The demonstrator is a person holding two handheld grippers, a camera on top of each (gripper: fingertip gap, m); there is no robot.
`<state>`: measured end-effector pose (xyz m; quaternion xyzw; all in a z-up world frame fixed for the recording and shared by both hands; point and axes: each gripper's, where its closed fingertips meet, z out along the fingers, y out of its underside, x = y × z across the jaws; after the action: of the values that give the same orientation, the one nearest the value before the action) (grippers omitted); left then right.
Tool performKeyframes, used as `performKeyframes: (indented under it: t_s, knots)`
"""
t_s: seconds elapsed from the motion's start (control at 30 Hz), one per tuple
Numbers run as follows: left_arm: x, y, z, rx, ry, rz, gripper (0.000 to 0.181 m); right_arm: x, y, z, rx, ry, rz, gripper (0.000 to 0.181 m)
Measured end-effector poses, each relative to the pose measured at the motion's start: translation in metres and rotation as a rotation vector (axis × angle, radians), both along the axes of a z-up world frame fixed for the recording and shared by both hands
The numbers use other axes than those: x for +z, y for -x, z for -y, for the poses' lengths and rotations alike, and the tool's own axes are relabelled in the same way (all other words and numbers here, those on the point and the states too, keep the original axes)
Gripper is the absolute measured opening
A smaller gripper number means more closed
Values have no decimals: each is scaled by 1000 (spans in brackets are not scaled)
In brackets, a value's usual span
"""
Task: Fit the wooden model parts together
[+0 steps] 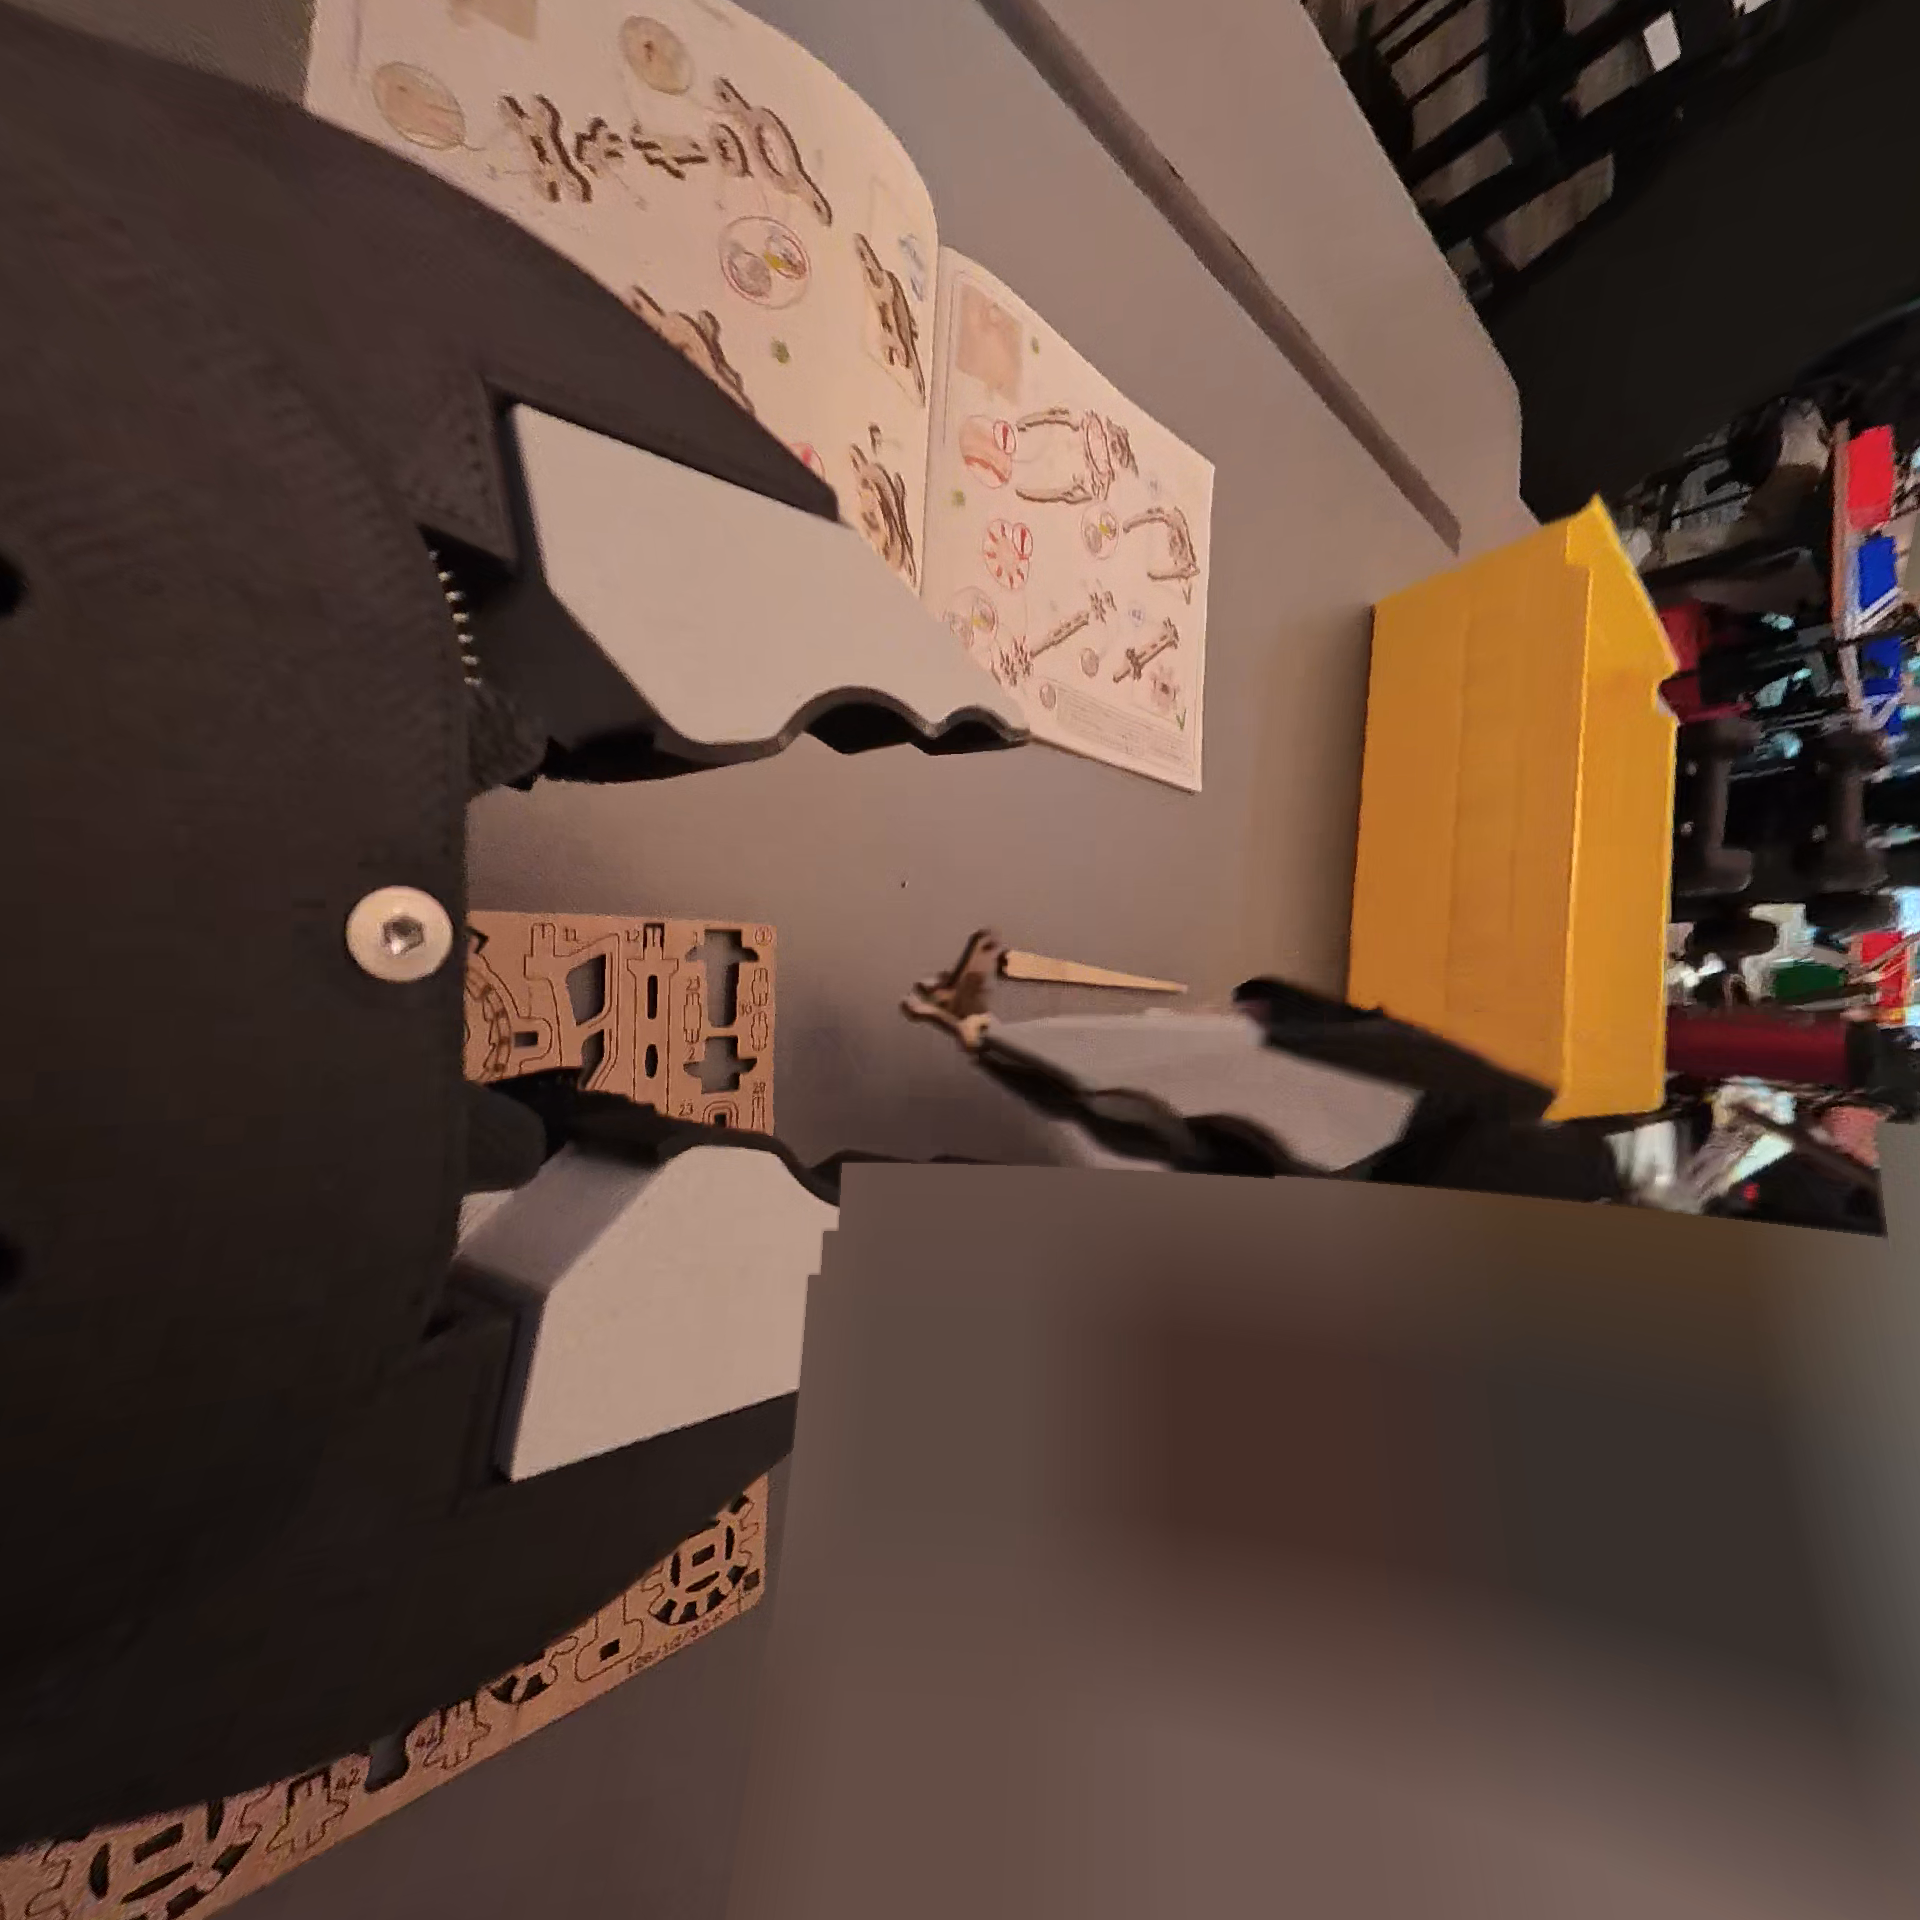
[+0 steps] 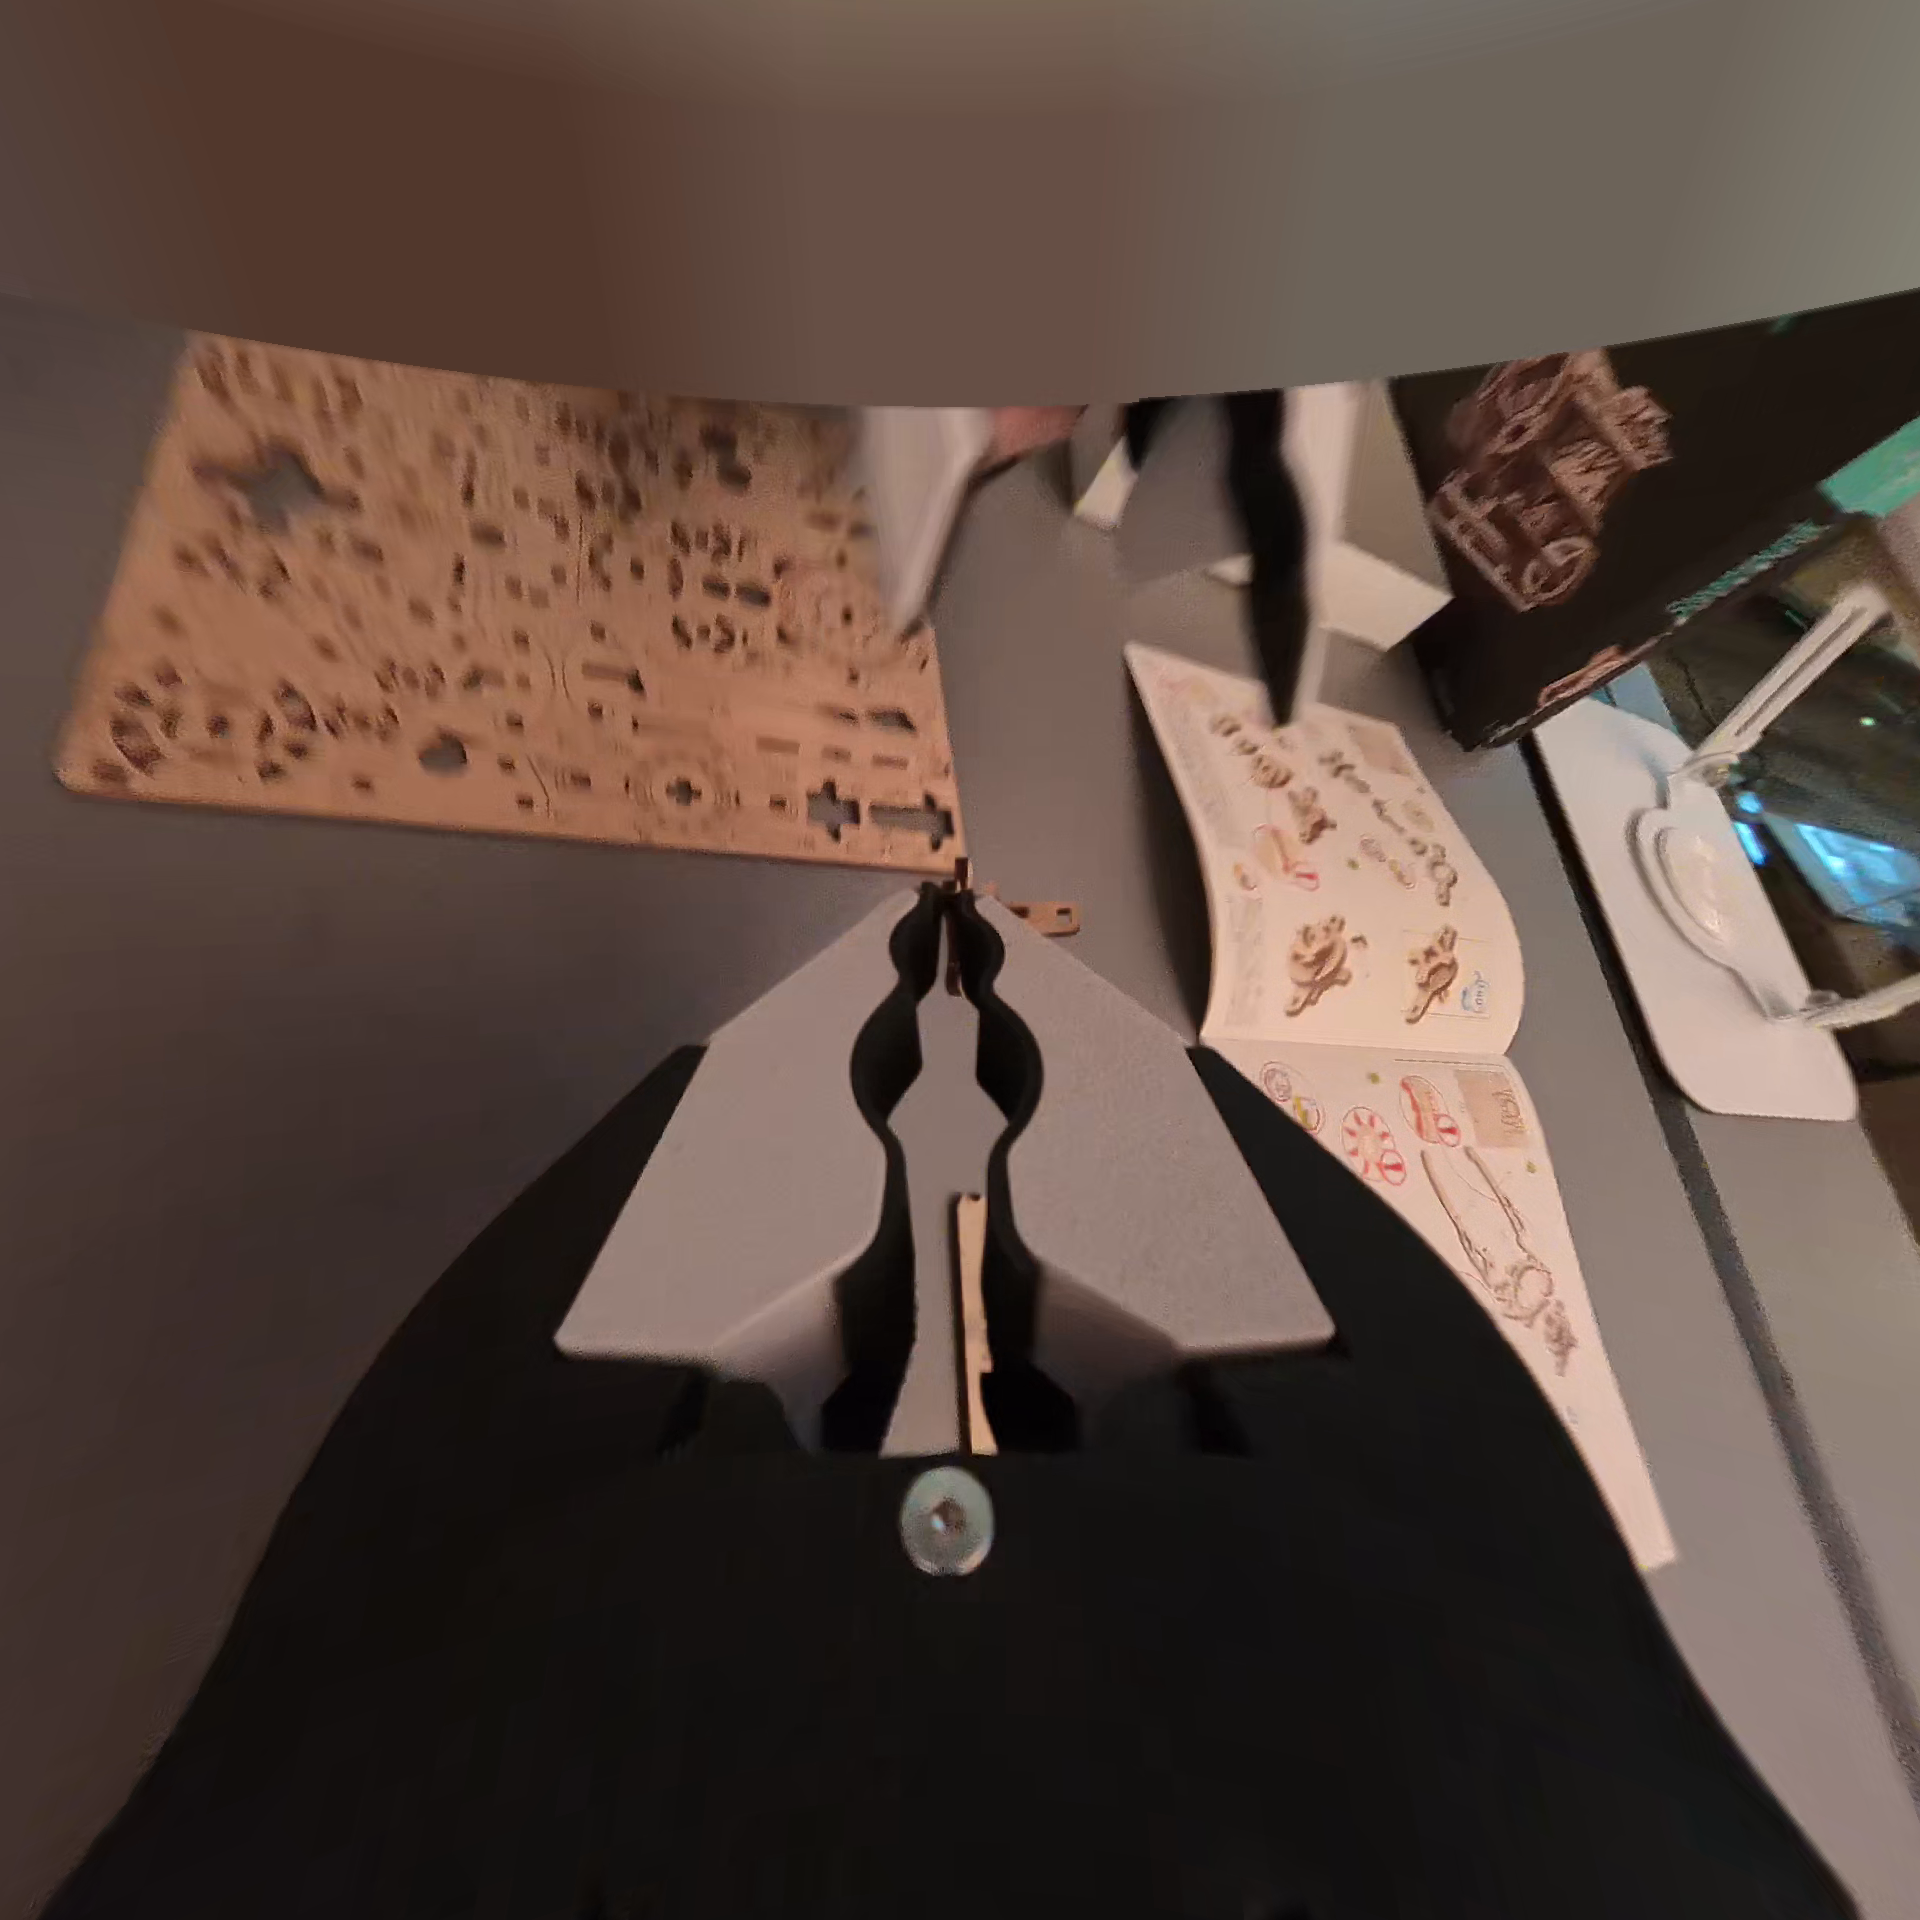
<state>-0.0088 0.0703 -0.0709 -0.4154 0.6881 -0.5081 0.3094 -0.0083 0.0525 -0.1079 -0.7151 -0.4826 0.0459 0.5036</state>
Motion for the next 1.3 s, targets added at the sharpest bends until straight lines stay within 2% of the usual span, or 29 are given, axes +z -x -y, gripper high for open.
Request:
performKeyframes:
  t_s: [0.13, 0.2, 0.3, 0.37, 0.43, 0.47, 0.53, 0.6, 0.7, 0.83, 1.0, 1.07, 1.3]
  knots:
    - [10, 1, -22, 59, 70, 33, 71, -33, 8, 3, 32, -13, 235, 2]
    - [10, 2, -27, 72, 73, 31, 70, -42, 11, 8, 57, 20, 276, 6]
    - [4, 1, -28, 75, 68, 5, 69, -35, 20, 18, 94, 90, 179, 23]
    - [-4, 1, -25, 59, 58, -32, 64, -16, 21, 21, 103, 103, 55, 22]
    - [-15, 2, -21, 29, 39, -86, 58, -4, 10, 10, 22, 137, -83, 20]
    - [-21, 3, -18, 10, 32, -113, 54, -7, 1, 2, -39, 179, -127, 18]
    - [-30, 5, -10, -39, 17, -162, 41, -22, -6, -2, -70, 284, -165, 12]
    - [-33, 7, -3, -70, 0, -179, 31, -35, -4, -1, -44, 341, -147, 0]
    - [-43, 10, 5, -107, -43, -220, 25, -35, 0, -2, -17, 326, -121, 0]
    - [-63, 12, 12, -125, -131, -301, 21, -35, 3, -3, -16, 338, -133, 9]
    - [-70, 6, 18, -103, -228, -305, 7, -41, 4, -5, -8, 363, -123, 9]
    - [-73, 6, 21, -110, -232, -324, 6, -41, 5, -3, 0, 379, -121, 1]
    - [-71, -1, 18, -64, -218, -317, 6, -42, 2, 1, -23, 388, -121, 1]
